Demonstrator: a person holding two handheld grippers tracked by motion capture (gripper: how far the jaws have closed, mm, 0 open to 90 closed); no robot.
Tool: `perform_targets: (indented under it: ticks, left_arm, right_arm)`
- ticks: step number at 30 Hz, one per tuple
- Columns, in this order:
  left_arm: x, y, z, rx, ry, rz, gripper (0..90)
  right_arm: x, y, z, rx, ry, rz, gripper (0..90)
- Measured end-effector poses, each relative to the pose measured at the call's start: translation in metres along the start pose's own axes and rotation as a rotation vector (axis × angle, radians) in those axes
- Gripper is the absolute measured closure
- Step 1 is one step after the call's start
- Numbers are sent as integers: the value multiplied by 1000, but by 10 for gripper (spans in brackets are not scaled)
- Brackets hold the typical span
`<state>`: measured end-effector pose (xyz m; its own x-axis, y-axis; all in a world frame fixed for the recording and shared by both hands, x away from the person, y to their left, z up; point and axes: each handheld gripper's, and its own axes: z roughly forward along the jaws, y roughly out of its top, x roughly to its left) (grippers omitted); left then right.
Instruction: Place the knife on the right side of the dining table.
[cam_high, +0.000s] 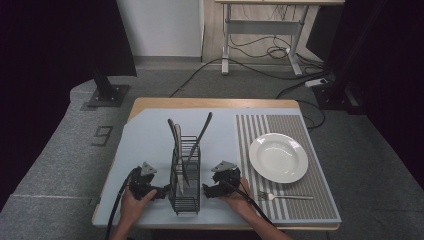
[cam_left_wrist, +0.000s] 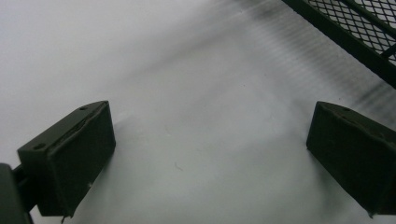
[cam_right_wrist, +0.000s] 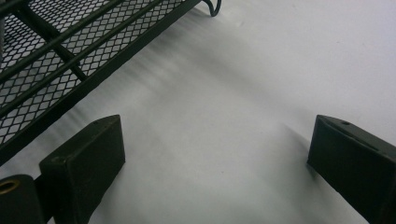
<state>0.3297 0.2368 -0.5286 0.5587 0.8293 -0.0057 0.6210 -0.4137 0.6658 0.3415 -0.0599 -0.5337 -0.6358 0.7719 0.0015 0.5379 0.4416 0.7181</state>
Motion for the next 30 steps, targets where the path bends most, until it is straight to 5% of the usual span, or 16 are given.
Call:
perform_targets:
  ticks: [4,30]
  left_arm:
    - [0,0,0,0,0,0,6]
    - [0,0,0,0,0,1,6]
  right_arm:
    - [0,0,-3,-16,-5,5,103]
    - [-21,33,-67,-231,45,81,133]
